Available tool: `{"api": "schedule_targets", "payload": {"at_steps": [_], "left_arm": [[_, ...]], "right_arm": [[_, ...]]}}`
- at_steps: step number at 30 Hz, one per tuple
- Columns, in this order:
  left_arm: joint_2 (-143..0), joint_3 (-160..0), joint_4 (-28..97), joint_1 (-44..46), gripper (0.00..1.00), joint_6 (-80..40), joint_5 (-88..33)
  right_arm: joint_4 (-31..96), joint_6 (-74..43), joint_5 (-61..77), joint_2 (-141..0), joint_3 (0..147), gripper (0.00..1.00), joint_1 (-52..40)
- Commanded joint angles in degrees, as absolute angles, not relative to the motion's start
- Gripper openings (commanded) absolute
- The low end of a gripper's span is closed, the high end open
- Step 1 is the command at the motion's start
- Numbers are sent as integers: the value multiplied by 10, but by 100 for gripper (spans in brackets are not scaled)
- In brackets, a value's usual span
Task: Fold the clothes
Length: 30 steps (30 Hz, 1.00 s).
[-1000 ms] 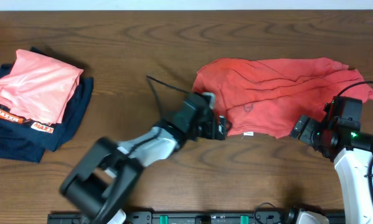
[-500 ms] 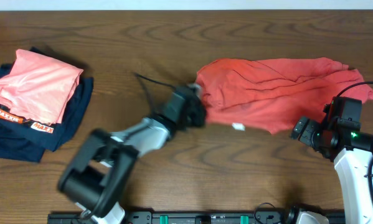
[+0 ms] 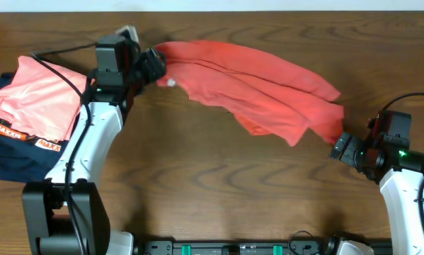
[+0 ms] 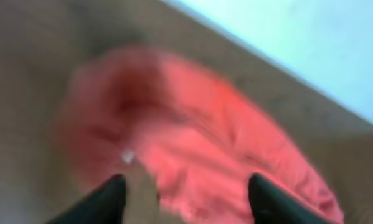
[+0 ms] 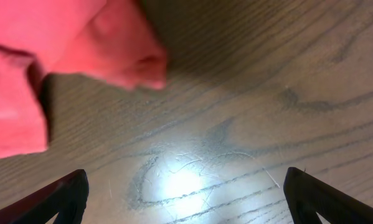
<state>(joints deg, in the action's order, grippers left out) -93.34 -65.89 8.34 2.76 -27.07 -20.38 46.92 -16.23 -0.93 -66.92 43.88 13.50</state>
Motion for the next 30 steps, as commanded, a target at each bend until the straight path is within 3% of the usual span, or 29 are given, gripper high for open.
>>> {"api": "schedule_targets", "payload": {"at_steps": [1, 8, 12, 18, 30], "left_arm": [[-941, -655, 144, 46, 72, -269, -207], [-942, -644, 223, 166, 80, -270, -278], [-960, -641, 172, 263, 86, -281, -276], [-1038, -641, 65, 370, 86, -417, -274], [-1121, -641, -41, 424, 80, -514, -258]], "right_arm": [[469, -156, -15, -663, 444, 98, 143], [469, -156, -15, -663, 444, 98, 143], [470, -156, -15, -663, 444, 98, 143], [471, -156, -15, -663, 444, 99, 143], [474, -156, -15, -663, 444, 99, 143]]}}
